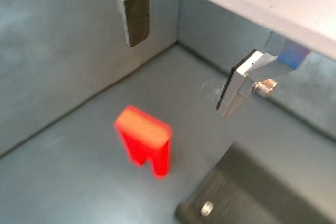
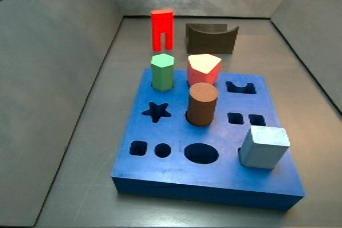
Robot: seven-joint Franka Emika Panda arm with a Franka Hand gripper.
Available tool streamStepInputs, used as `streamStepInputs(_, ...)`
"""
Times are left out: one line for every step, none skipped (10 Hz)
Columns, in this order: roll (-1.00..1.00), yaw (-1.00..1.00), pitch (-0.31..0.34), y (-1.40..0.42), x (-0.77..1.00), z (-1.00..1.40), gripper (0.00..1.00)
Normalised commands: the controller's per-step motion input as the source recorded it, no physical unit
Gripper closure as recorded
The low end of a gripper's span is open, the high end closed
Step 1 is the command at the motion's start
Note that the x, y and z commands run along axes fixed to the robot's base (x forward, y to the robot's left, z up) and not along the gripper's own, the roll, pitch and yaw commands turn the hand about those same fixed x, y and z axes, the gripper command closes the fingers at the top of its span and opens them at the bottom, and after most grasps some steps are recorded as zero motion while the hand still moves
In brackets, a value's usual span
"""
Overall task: Pick up the square-circle object. Move up. Move to above the board. Insert the square-circle object.
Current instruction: Pick up the square-circle object.
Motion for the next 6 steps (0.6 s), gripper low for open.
streamStepInputs(0.01,0.25,-0.176,-0.59,0.00,-0.83,0.00)
streamStepInputs(0.01,0.36,-0.136,-0.47,0.00,-0.90,0.00)
streamStepInputs(0.01,0.43,-0.124,-0.38,0.00,-0.91,0.00)
streamStepInputs(0.00,0.35,-0.194,-0.17,0.00,-0.73,0.00)
streamStepInputs(-0.02,0.07,-0.034,0.00,-0.08,-0.03,0.00)
streamStepInputs(-0.04,0.01,0.000,0.01,0.00,-0.24,0.00)
